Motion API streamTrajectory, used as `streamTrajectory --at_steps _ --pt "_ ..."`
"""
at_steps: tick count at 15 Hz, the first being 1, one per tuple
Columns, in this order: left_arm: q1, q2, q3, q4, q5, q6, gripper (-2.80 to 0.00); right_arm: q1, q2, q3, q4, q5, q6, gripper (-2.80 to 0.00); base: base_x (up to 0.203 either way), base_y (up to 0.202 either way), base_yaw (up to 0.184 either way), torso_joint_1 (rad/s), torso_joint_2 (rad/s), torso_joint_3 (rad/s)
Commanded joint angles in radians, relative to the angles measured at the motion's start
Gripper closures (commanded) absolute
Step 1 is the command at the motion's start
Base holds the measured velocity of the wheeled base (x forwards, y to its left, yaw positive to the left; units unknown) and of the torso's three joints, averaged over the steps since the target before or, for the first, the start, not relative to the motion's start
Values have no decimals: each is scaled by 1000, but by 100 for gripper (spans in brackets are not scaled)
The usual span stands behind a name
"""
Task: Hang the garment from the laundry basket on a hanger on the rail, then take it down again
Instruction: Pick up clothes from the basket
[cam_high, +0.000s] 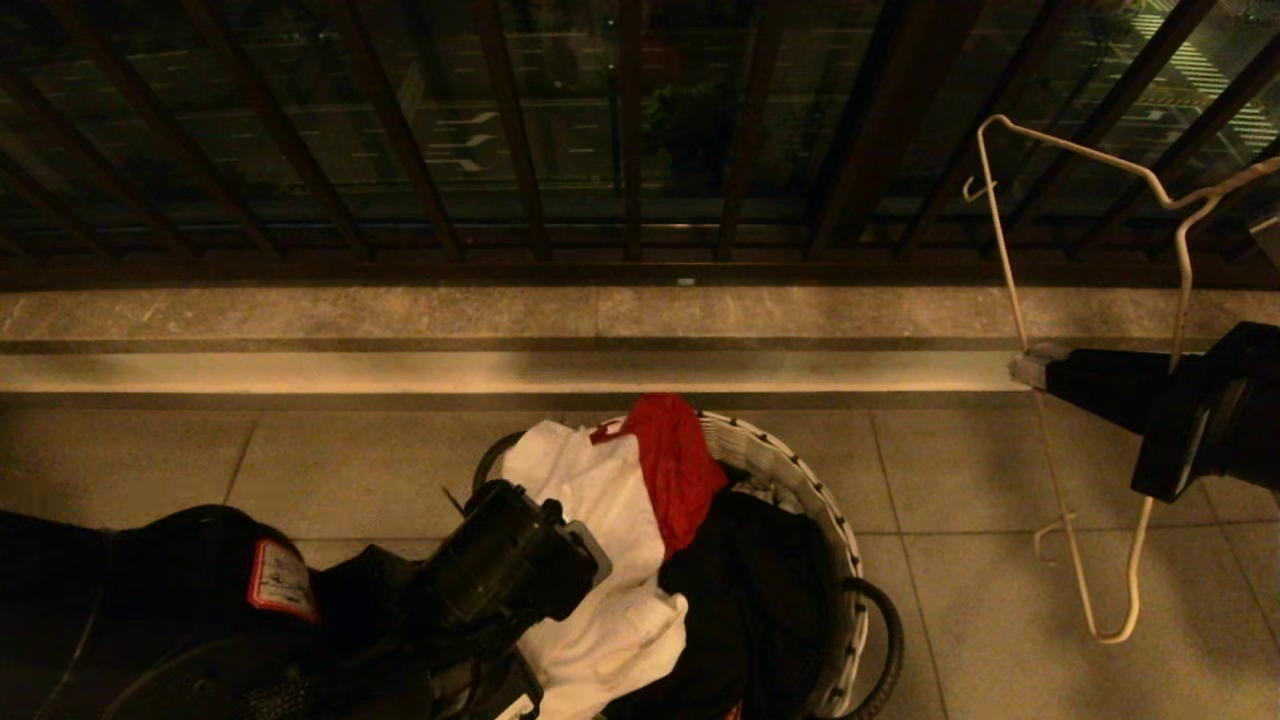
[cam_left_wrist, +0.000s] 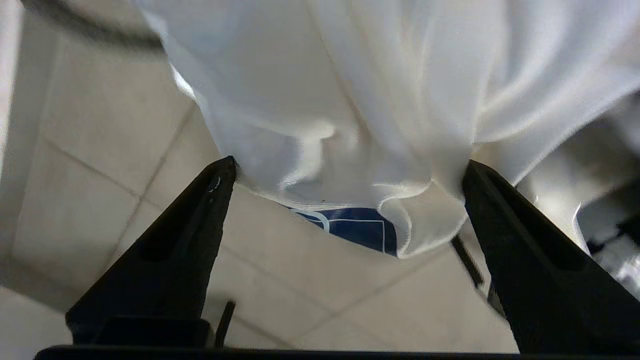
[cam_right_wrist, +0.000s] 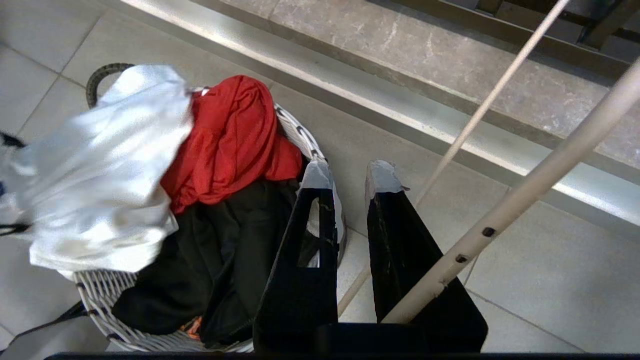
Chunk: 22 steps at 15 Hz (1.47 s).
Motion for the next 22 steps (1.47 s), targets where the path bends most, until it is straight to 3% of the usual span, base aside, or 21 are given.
streamTrajectory --at_steps 1,8,18,22 --pt "1 -27 33 -2 3 -4 -280 1 0 0 -2 2 -1 0 0 0 0 0 0 0" --pt "-37 -65 -46 -39 -21 -8 -280 1 -3 -1 -2 2 -1 0 0 0 0 0 0 0" --pt "-61 61 -15 -165 -14 -19 -280 1 -2 -1 -2 2 -1 0 0 0 0 0 0 0" --pt "-61 113 -35 -241 79 11 -280 -1 -3 -3 -2 2 -1 0 0 0 0 0 0 0"
